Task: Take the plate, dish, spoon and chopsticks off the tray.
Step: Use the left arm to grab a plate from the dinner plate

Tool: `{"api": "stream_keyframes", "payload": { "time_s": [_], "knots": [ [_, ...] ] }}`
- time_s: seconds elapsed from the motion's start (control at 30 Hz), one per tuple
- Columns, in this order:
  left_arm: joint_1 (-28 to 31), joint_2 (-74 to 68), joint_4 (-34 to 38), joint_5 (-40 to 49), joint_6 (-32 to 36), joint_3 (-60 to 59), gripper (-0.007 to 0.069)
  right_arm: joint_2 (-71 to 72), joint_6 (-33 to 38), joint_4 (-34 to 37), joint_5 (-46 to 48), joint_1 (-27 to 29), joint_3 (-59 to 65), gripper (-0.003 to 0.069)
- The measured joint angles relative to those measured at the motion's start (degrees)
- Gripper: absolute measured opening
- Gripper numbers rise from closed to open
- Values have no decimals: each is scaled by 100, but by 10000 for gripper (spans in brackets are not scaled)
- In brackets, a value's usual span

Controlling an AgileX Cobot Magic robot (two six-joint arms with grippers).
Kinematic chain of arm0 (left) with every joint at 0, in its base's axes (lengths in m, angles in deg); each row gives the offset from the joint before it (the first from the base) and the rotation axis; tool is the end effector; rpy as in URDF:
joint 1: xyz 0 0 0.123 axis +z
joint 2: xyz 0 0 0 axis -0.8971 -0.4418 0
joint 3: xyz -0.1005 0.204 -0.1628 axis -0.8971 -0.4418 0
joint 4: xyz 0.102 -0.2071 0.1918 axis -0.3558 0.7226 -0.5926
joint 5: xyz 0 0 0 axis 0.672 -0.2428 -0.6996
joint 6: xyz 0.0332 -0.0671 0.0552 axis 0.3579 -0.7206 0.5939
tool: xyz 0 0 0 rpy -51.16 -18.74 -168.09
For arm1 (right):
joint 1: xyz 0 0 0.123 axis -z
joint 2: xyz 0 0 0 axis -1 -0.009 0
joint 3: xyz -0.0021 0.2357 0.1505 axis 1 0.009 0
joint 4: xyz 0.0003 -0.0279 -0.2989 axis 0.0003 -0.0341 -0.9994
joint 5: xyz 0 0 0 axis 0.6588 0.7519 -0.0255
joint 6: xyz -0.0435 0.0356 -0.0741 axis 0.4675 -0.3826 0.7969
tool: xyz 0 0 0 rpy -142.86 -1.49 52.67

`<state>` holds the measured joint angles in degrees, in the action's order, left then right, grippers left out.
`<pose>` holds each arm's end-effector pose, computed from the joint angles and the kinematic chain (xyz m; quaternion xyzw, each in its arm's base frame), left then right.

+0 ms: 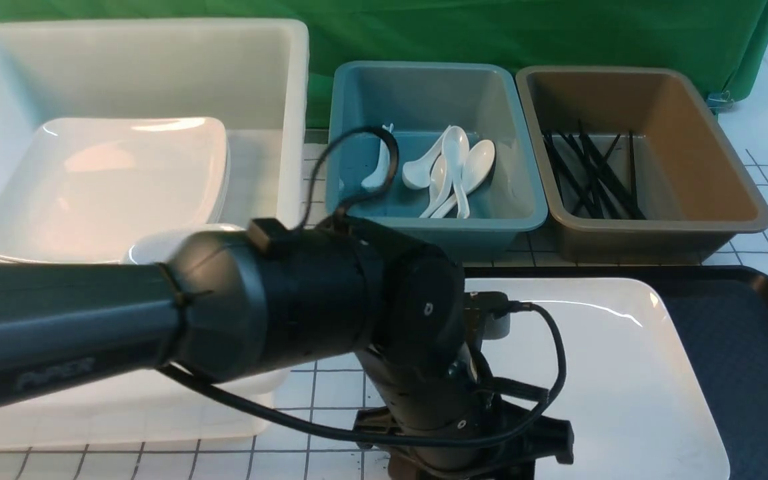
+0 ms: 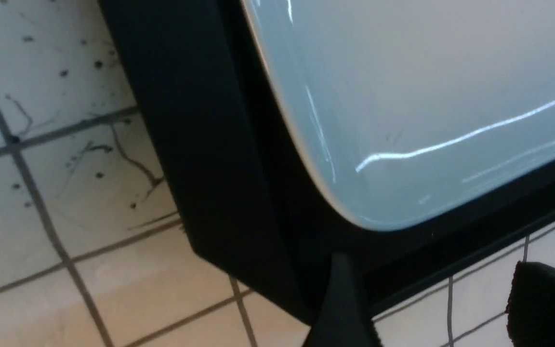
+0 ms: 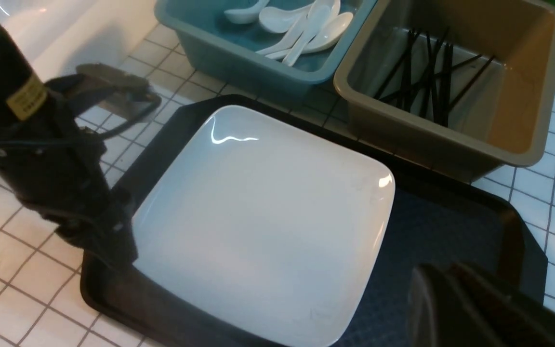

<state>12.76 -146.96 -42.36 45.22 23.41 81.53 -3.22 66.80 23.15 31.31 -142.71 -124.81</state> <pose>0.2353 -0.3231 0.1666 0.0886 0.9788 -0.1832 0.0233 0.0797 0.0448 0.4188 -0.2371 0.8379 0.0828 0.4846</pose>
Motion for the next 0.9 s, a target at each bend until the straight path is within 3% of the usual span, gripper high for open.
{"api": "stream_keyframes", "payload": {
  "time_s": [0.9],
  "knots": [
    [0,-360,-87,-208,-487,6,431,0,5,0,0,0,0,69]
  ]
}}
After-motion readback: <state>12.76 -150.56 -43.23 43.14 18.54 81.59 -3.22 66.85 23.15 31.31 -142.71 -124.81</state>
